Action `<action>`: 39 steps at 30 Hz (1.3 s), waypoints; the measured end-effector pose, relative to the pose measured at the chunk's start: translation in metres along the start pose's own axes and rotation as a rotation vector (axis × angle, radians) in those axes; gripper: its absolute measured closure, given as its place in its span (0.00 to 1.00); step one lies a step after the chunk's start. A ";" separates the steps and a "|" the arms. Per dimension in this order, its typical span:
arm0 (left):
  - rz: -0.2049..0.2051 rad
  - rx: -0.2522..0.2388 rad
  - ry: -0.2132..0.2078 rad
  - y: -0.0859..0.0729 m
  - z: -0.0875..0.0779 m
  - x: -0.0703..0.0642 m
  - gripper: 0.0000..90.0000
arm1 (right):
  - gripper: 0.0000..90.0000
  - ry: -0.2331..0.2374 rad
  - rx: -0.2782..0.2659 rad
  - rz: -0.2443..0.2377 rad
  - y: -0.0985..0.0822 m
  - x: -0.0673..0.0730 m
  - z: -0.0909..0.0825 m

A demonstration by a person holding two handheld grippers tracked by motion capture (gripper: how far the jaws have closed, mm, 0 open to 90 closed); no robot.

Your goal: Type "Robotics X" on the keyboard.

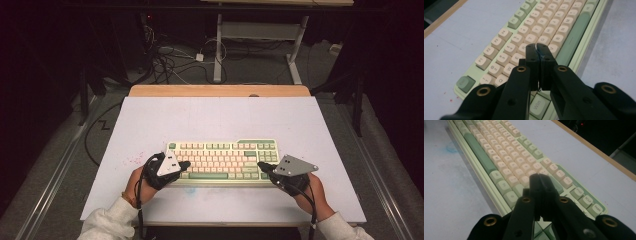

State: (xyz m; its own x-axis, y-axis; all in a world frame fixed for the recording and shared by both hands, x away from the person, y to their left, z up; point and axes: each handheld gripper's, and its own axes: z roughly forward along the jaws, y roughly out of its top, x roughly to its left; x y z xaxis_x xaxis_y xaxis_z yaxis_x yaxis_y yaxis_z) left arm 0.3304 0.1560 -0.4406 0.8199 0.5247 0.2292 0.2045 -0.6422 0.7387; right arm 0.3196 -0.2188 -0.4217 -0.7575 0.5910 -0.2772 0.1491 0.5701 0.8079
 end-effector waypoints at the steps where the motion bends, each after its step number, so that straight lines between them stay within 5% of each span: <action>1: -0.001 0.003 0.002 -0.001 -0.001 0.000 0.96 | 1.00 0.003 -0.002 0.001 0.001 0.000 0.001; 25: -0.039 0.022 0.024 -0.027 -0.020 0.001 0.96 | 1.00 0.051 -0.004 -0.021 0.024 0.005 0.031; 39: -0.043 0.024 0.030 -0.032 -0.023 0.001 0.96 | 1.00 0.103 0.060 -0.065 0.043 0.018 0.077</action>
State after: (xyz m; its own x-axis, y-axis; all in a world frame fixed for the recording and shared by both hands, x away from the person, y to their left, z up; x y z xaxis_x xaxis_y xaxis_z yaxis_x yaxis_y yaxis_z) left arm 0.3124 0.1896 -0.4493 0.7938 0.5683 0.2166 0.2523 -0.6318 0.7329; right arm 0.3613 -0.1399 -0.4321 -0.8274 0.4921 -0.2707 0.1333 0.6402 0.7566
